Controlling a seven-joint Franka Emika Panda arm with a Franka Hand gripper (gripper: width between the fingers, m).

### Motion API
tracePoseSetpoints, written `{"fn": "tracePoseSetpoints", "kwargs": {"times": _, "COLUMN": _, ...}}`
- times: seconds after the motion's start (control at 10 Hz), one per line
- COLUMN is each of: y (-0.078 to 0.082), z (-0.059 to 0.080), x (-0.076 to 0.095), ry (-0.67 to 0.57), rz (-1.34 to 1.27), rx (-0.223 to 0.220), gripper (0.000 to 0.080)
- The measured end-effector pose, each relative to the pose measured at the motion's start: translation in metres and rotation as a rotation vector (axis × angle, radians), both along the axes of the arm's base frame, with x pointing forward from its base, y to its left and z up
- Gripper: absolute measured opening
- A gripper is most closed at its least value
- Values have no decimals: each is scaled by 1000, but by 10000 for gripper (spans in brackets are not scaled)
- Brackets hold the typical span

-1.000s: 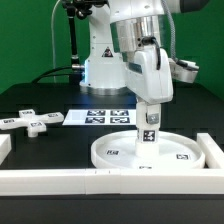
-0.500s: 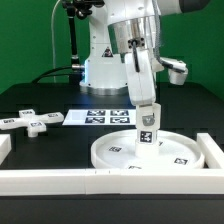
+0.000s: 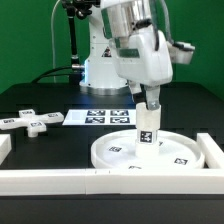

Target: Assemble round table

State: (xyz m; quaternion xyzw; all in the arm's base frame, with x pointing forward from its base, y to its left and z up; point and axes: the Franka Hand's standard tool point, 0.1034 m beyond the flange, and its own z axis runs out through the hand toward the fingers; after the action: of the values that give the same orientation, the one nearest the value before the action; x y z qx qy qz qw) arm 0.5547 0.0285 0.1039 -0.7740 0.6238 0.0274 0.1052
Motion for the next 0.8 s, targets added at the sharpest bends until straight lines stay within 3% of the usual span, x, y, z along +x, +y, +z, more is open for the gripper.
{"fn": "tracePoseSetpoints", "kwargs": {"times": 0.2, "y": -2, "z": 24, "x": 1, "ry": 0, "rz": -25, "rx": 23, "gripper": 649}}
{"fn": "tracePoseSetpoints", "kwargs": {"times": 0.6, "y": -2, "z": 18, "x": -1, "ry": 8, "rz": -18, "rx": 20, "gripper": 649}}
{"fn": "tracePoseSetpoints", "kwargs": {"times": 0.8, "y": -7, "z": 20, "x": -3, "ry": -24, "rz": 180, "rx": -5, "gripper": 649}}
